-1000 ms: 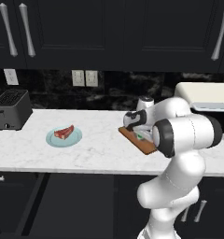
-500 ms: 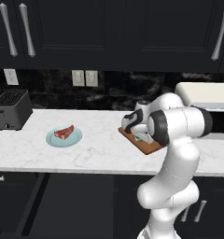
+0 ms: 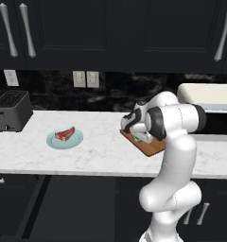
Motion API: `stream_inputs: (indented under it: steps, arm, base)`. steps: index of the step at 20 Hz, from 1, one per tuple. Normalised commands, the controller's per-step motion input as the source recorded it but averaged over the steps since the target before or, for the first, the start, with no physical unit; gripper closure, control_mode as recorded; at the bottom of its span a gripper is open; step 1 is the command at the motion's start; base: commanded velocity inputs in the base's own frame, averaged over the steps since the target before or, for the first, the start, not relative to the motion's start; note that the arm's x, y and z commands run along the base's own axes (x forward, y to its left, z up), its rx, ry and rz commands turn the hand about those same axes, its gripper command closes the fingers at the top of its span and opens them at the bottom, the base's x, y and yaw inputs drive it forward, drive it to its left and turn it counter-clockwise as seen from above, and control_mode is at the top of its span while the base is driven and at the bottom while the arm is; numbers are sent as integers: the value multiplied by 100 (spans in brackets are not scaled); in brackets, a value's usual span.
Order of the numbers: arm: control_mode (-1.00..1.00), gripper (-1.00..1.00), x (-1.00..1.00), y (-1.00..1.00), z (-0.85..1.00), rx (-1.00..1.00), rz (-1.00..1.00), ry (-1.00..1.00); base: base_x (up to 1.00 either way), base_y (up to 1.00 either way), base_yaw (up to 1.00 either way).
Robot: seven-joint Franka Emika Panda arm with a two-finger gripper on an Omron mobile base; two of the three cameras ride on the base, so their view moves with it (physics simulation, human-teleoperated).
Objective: Pick up the knife from the drawer and place it on the cutting board. Then place the meat from the plate to the cutting board.
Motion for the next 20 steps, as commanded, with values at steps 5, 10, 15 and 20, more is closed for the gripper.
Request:
stream_inputs:
  steps: [5, 10, 15, 20]
  arm:
    - [-100, -100, 1, 22, -31, 0, 0, 1]
    - [-100, -100, 0, 8, -15, 0, 0, 1]
    - [-100, -100, -1, 2, -1, 0, 0, 0]
    - [-100, -100, -51, 0, 23, 0, 0, -1]
  base:
    - [0, 0, 0]
    - [0, 0, 0]
    - [0, 0, 0]
    - [0, 0, 0]
